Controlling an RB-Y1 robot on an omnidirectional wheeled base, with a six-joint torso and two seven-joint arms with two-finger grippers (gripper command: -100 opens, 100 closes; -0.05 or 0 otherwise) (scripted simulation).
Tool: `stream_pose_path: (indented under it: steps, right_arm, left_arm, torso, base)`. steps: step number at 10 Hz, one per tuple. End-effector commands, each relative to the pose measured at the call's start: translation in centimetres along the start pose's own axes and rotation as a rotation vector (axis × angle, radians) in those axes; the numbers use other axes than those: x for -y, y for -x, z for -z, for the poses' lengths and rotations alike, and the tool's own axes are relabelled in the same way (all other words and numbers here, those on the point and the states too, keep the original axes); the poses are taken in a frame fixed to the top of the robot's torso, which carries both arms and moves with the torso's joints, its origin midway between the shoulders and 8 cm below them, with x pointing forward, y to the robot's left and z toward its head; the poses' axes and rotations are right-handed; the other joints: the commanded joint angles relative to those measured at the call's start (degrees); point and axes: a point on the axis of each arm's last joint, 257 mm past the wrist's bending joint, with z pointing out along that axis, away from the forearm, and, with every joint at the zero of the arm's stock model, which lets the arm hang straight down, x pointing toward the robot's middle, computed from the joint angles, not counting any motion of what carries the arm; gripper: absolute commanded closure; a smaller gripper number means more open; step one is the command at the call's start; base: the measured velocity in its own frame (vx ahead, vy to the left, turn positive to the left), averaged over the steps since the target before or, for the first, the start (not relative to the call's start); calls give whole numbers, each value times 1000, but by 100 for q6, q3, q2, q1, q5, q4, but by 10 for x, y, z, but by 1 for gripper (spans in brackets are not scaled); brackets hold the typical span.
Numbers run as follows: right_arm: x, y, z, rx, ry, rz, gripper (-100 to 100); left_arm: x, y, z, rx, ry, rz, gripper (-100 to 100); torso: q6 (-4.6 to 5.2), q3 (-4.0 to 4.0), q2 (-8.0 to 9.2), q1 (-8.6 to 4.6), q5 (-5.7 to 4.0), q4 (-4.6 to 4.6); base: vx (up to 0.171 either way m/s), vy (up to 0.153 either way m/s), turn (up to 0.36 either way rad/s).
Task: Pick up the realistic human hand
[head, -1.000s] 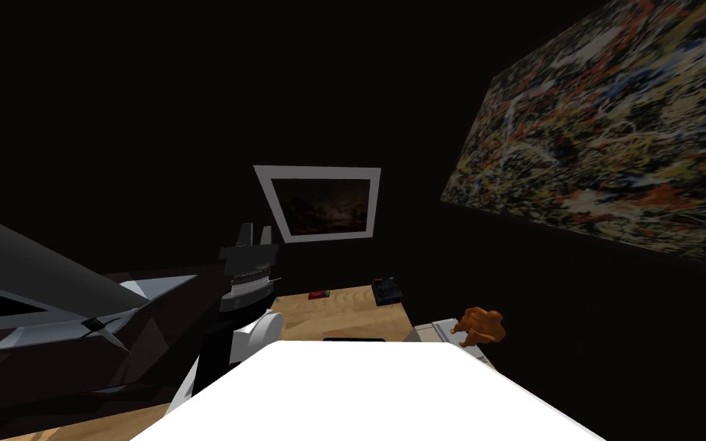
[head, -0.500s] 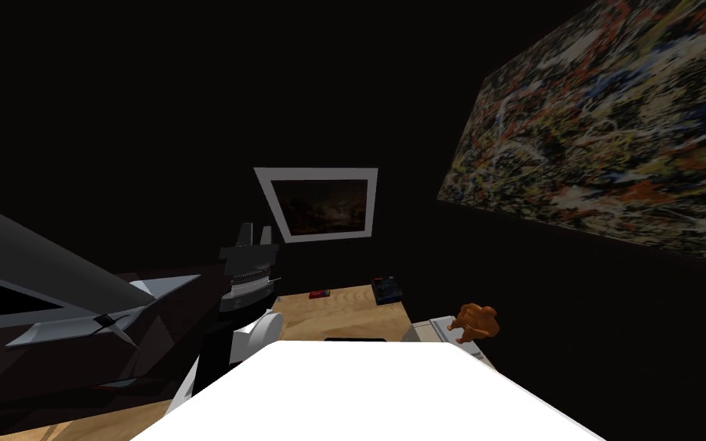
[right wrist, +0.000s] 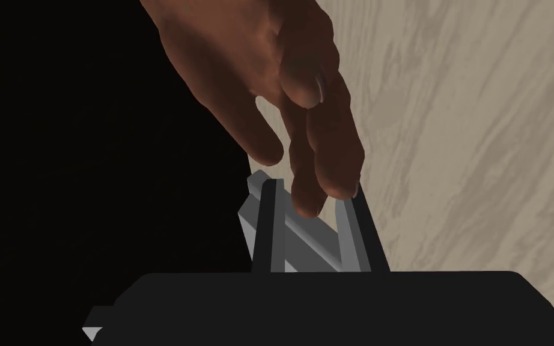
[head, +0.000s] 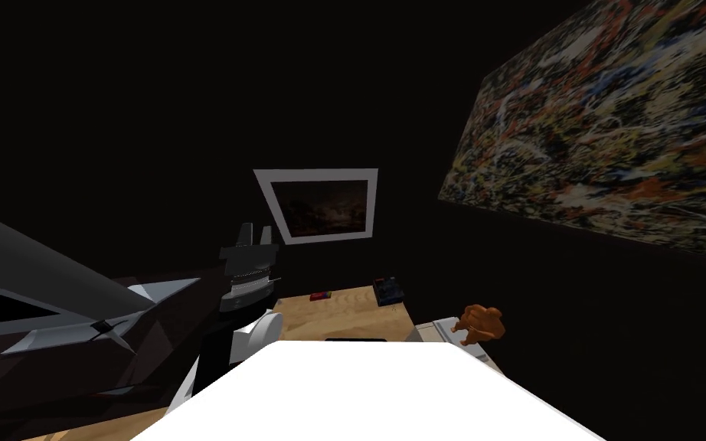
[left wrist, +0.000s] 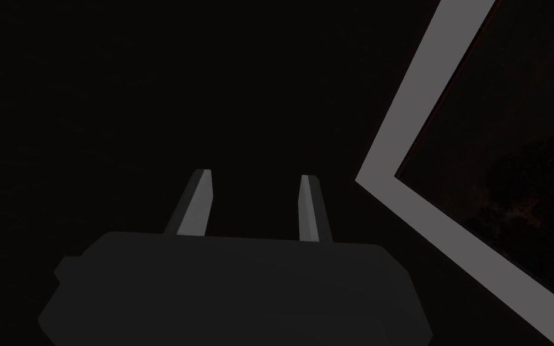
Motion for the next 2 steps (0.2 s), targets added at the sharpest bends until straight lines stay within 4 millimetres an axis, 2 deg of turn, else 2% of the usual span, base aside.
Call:
stream_pose_path:
  steps: [1,2]
  right_arm:
    - [0,0,0,0,0,0,100]
    - [0,-1,0,1,2,3,0]
  left_arm:
    - [0,0,0,0,0,0,0]
    - [0,0,0,0,0,0,0]
  torso:
    - [0,0,0,0,0,0]
    - [-4,4,6,-11,-2,2]
  base:
    - [21,53,-21]
    - [4,10,1]
